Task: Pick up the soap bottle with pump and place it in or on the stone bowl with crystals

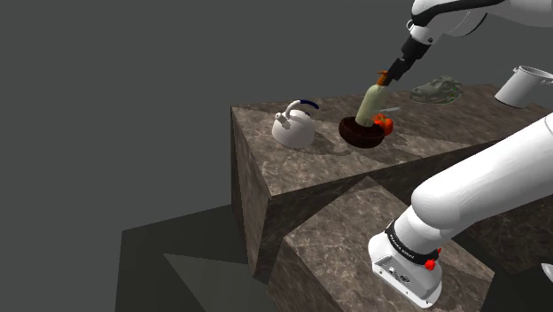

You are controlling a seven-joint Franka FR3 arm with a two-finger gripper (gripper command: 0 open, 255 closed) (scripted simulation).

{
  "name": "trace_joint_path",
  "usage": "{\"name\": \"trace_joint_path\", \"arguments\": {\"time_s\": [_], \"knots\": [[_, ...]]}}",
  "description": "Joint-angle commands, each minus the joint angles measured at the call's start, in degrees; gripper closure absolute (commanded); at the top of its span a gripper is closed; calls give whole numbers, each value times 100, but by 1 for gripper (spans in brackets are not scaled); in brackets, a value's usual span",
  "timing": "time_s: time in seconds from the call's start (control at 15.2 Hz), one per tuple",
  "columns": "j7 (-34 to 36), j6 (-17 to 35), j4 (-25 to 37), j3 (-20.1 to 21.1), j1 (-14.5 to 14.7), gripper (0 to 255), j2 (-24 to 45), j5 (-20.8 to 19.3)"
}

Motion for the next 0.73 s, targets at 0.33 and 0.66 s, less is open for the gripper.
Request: {"name": "trace_joint_path", "arguments": {"time_s": [0.33,0.66], "knots": [[64,-639,478,55,-19,0,-176,-75],[64,-639,478,55,-19,0,-176,-75]]}}
